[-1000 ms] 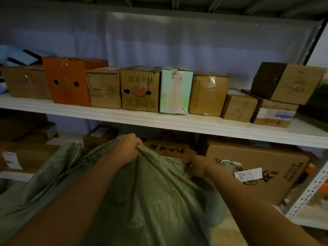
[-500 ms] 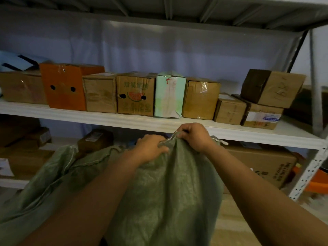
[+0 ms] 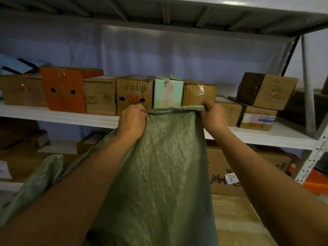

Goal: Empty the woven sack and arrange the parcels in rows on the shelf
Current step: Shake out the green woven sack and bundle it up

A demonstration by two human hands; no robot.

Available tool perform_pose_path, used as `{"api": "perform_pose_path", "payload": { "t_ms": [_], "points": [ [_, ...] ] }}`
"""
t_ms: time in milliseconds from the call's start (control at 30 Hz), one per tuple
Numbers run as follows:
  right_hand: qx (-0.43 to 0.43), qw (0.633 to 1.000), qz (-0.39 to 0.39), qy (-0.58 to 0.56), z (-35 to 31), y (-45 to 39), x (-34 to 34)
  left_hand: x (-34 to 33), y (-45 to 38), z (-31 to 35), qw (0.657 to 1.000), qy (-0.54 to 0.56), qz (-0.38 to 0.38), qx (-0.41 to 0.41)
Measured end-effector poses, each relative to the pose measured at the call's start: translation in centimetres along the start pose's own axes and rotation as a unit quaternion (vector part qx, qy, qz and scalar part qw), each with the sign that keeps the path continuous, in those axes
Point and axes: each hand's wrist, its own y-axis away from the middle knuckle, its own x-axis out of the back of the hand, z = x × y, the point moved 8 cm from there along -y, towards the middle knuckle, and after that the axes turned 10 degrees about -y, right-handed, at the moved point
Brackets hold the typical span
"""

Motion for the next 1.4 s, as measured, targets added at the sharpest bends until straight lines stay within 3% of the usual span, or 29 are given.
{"api": "perform_pose_path", "payload": {
  "t_ms": [100, 133, 200, 300, 367, 400, 500, 533, 667, 767, 833, 933, 967, 1033, 1133, 1200, 1267, 1333, 1400],
  "points": [
    [-0.044, 0.978, -0.18, 0.092, 2.1, 2.1, -3.8, -3.1, 1.6, -2.3, 0.978, -0.071, -0.194, -0.008],
    [-0.048, 0.969, -0.209, 0.126, 2.7, 2.8, -4.3, -3.6, 2.1, -3.1, 0.969, -0.09, -0.23, -0.013],
    [-0.019, 0.975, -0.161, 0.149, 1.6, 1.8, -3.3, -2.2, 1.1, -2.7, 0.981, -0.068, -0.183, -0.019],
    [0.037, 0.99, -0.01, 0.134, -2.3, -1.3, 0.1, 1.5, -1.5, -0.1, 0.999, -0.011, -0.038, -0.027],
    [0.037, 0.994, 0.04, 0.093, -2.9, -1.9, 1.2, 2.2, -1.7, 0.5, 1.0, 0.004, -0.006, -0.029],
    [0.019, 0.996, 0.019, 0.089, -2.3, -1.8, 0.8, 1.6, -1.3, 0.2, 0.999, 0.001, -0.034, -0.024],
    [-0.051, 0.979, -0.156, 0.124, 1.1, 0.8, -3.0, -1.8, 1.3, -1.8, 0.972, -0.094, -0.216, -0.006],
    [-0.051, 0.975, -0.171, 0.131, 1.6, 1.3, -3.2, -2.0, 1.5, -2.0, 0.969, -0.096, -0.228, -0.001],
    [0.034, 0.993, -0.007, 0.115, -2.7, -1.7, 1.1, 2.6, -1.7, 1.4, 0.998, -0.012, -0.055, -0.002],
    [0.074, 0.991, 0.088, 0.075, -5.1, -2.8, 3.4, 5.5, -2.7, 3.3, 0.998, 0.01, 0.055, -0.011],
    [0.033, 0.995, 0.03, 0.092, -3.5, -2.8, 1.8, 4.4, -2.3, 2.5, 1.0, 0.018, -0.008, -0.002],
    [-0.054, 0.979, -0.153, 0.12, 0.5, -1.0, -2.2, 0.5, 1.0, 0.1, 0.965, -0.019, -0.26, 0.019],
    [-0.056, 0.975, -0.171, 0.127, 1.0, -0.7, -2.7, 0.0, 1.8, -0.4, 0.954, -0.017, -0.298, 0.027],
    [-0.033, 0.982, -0.137, 0.125, 0.1, -1.0, -2.0, 0.7, 1.2, 0.0, 0.965, 0.032, -0.258, 0.035],
    [0.042, 0.993, 0.036, 0.105, -3.9, -2.2, 1.8, 4.2, -2.7, 2.0, 0.994, 0.084, -0.071, 0.024],
    [0.062, 0.992, 0.089, 0.071, -4.9, -2.4, 3.3, 5.9, -3.8, 3.0, 0.993, 0.121, 0.011, 0.002],
    [0.036, 0.996, 0.014, 0.082, -3.5, -2.2, 1.9, 5.2, -3.4, 2.4, 0.992, 0.127, -0.009, -0.005],
    [-0.016, 0.985, -0.138, 0.107, -0.7, -1.3, -1.2, 2.8, -1.2, 1.1, 0.986, 0.108, -0.129, 0.016],
    [-0.081, 0.963, -0.254, 0.04, 1.1, 0.3, -2.9, 0.7, 1.0, -0.3, 0.966, 0.108, -0.231, 0.042]
  ]
}}
